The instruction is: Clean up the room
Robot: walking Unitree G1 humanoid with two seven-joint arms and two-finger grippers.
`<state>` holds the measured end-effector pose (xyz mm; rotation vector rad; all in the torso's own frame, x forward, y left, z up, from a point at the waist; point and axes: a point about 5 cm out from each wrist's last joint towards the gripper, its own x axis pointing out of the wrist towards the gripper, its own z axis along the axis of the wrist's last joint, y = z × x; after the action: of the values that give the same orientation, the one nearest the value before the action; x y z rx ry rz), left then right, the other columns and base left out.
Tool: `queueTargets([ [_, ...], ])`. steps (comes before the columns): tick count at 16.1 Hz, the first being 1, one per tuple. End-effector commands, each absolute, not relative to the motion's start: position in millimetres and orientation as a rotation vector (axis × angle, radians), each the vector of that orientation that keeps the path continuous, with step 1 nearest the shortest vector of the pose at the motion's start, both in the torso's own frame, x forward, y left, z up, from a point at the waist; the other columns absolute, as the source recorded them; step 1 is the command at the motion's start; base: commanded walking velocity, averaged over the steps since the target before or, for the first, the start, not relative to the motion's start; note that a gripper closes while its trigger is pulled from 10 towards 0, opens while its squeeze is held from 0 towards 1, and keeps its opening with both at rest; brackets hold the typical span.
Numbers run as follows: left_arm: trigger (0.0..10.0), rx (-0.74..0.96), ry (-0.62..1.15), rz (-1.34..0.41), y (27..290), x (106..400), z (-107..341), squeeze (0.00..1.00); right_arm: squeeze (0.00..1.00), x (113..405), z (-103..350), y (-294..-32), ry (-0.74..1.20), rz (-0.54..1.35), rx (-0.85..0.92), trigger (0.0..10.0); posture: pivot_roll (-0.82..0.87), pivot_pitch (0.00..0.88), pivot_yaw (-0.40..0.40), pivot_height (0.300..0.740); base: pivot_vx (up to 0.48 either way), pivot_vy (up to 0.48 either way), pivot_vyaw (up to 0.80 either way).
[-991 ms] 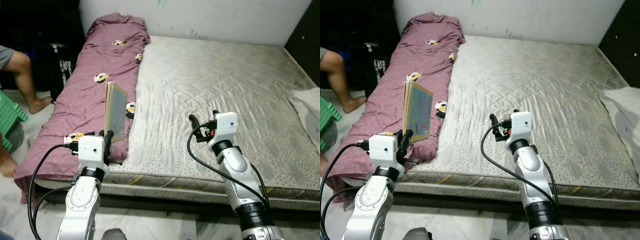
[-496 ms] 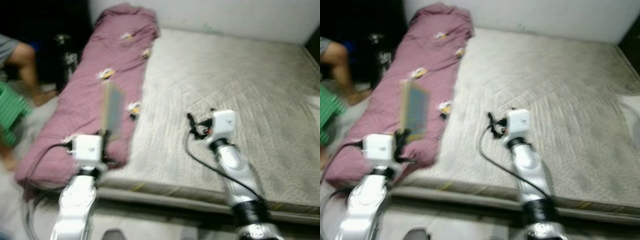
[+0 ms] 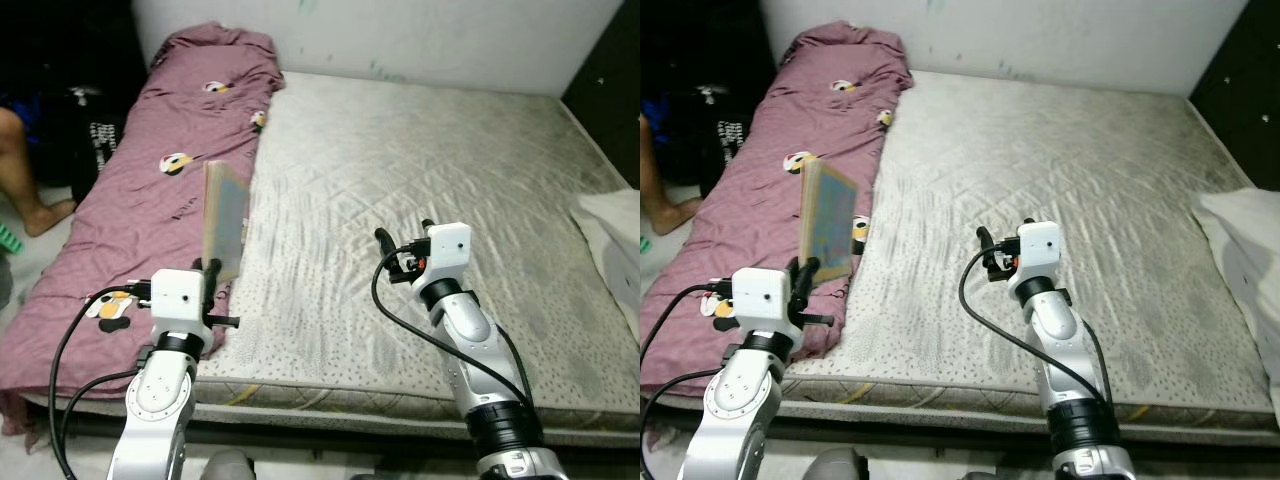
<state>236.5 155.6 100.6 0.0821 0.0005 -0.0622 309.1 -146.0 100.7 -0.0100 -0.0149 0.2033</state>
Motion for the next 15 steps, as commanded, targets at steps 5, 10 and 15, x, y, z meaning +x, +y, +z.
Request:
queueTargets([
  [5,10.0,0.091,-0.036,-0.084,150.4,237.8,107.3,0.0,0.0,309.3,100.5,-148.8,-0.014,0.193,-0.014,10.0,0.08,0.047,-0.059,0.74,0.0,-0.162,0.0],
  [10,10.0,0.088,-0.033,-0.082,150.3,238.5,106.8,0.0,0.0,310.1,100.1,-149.2,-0.012,0.192,-0.019,10.0,0.07,0.043,-0.063,0.74,0.0,-0.328,0.0],
  [15,10.0,0.087,-0.036,-0.086,149.9,239.7,107.1,0.0,0.0,310.9,99.5,-149.7,-0.008,0.191,-0.021,10.0,0.07,0.04,-0.064,0.74,0.0,-0.353,0.0],
])
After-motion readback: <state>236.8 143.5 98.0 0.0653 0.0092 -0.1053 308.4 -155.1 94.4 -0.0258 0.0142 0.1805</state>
